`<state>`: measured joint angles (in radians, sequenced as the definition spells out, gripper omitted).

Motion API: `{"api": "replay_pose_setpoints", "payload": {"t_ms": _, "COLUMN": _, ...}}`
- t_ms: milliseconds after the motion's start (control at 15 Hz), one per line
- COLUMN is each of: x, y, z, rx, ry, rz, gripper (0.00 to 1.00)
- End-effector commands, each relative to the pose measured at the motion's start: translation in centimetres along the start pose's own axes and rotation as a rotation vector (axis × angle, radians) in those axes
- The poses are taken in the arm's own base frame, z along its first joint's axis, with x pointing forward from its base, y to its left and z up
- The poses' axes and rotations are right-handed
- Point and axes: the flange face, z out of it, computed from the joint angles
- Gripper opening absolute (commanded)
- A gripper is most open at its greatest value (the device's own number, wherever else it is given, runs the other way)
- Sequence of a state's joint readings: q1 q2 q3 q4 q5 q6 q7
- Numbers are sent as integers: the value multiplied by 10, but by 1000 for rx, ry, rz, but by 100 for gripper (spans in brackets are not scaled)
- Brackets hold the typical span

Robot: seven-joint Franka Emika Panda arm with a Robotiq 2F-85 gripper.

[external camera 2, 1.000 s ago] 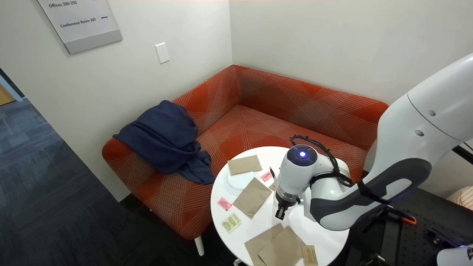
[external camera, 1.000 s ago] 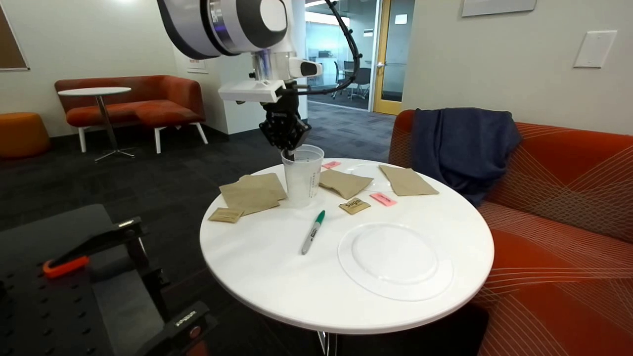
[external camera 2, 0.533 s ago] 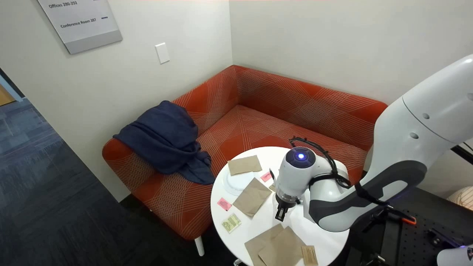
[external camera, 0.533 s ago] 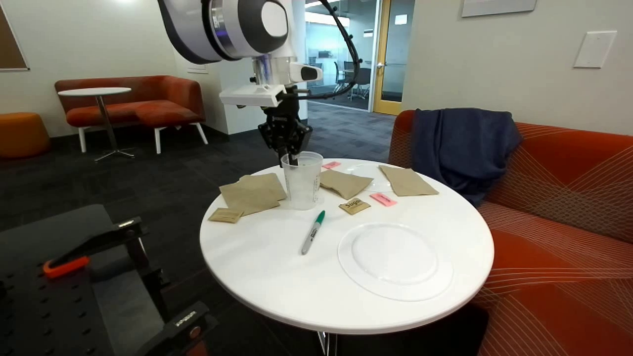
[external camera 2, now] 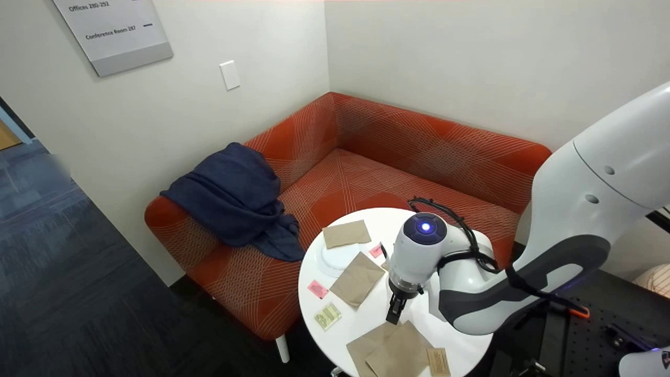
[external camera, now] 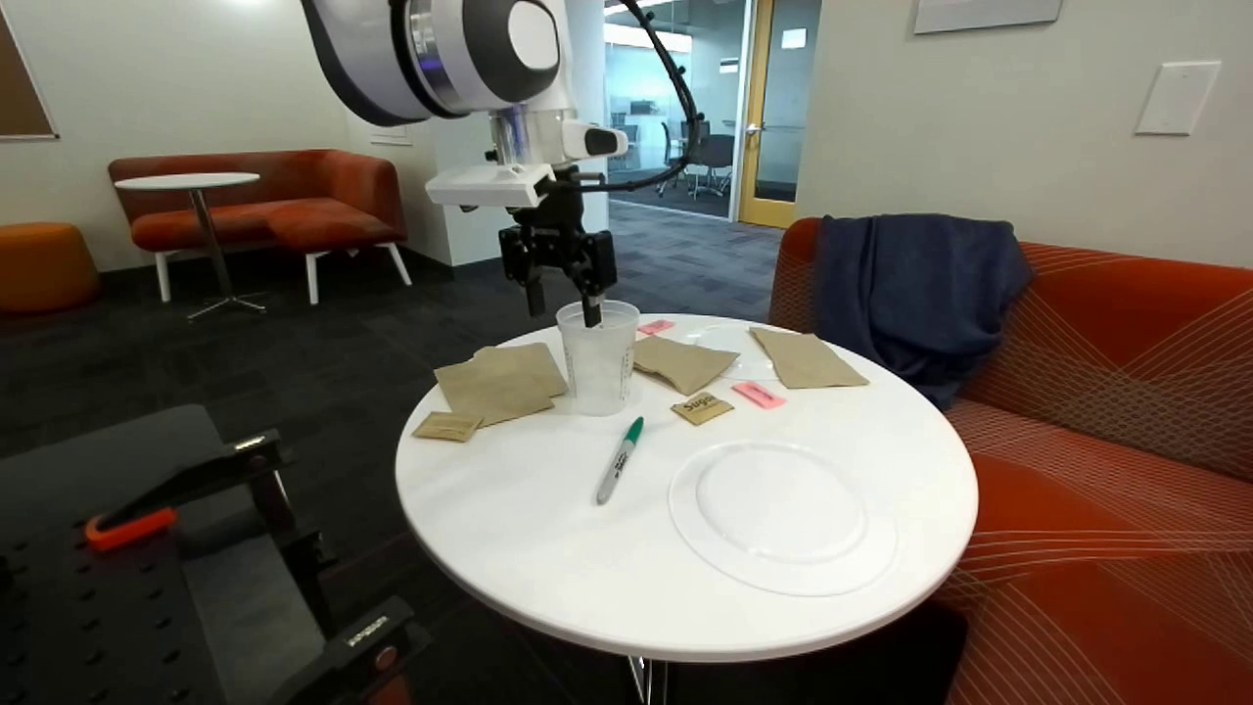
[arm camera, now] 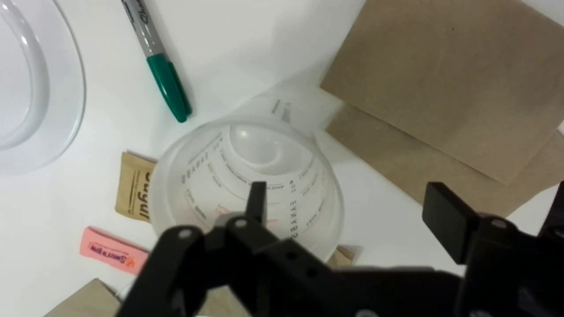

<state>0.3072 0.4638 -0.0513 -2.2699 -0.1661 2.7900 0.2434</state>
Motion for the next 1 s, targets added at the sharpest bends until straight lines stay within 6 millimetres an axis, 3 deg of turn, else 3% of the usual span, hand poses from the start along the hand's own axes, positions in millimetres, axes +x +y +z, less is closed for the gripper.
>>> {"api": "replay_pose_setpoints", "payload": {"t_ms": 0, "x": -2, "y": -6, "z": -22, "rx": -29, "ry": 40, "rz": 39, "gripper": 100}}
{"api": "replay_pose_setpoints", "payload": {"t_ms": 400, "x": -6, "y": -8, "z": -62, "rx": -50, "ry": 109, "rz": 103, "gripper": 100}}
{"api": "replay_pose_setpoints", "payload": {"t_ms": 933, "x": -24, "y": 6, "z": -124, "rx": -76, "ry": 93, "rz": 199, "gripper": 100}}
